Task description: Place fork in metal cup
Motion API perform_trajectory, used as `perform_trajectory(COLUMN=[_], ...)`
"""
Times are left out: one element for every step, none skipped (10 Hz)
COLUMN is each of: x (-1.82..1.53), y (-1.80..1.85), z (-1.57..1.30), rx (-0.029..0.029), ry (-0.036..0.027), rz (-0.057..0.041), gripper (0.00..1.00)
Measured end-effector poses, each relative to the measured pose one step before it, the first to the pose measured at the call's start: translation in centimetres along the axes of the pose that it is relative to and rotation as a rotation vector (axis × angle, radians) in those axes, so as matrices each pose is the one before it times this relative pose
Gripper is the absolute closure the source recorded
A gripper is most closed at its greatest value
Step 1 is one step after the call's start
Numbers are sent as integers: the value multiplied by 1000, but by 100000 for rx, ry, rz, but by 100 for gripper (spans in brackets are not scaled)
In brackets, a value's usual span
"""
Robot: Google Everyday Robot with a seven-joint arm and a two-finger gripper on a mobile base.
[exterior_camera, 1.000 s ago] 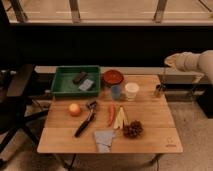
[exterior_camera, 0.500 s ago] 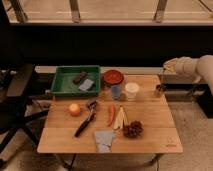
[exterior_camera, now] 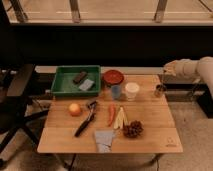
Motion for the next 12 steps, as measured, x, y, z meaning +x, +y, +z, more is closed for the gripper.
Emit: perform_trajectory(x=[393, 448, 462, 546, 323, 585, 712, 563, 454, 424, 337, 105], y=[142, 181, 228, 262, 271, 458, 562, 352, 178, 107, 31, 25], z=[212, 257, 377, 422, 375, 550, 659, 529, 361, 383, 245, 244], rx=[-510, -737, -868, -1221, -1069, -1829, -2036, -1430, -1330, -1504, -1117, -825], ry=[350, 496, 510, 694, 495, 1019, 1213, 963, 958, 902, 577, 225], rz=[827, 972, 1038, 1337, 845, 1322, 1446, 1279, 1320, 1372, 1022, 610], gripper=[100, 100, 100, 100, 100, 100, 100, 100, 98, 89, 79, 70])
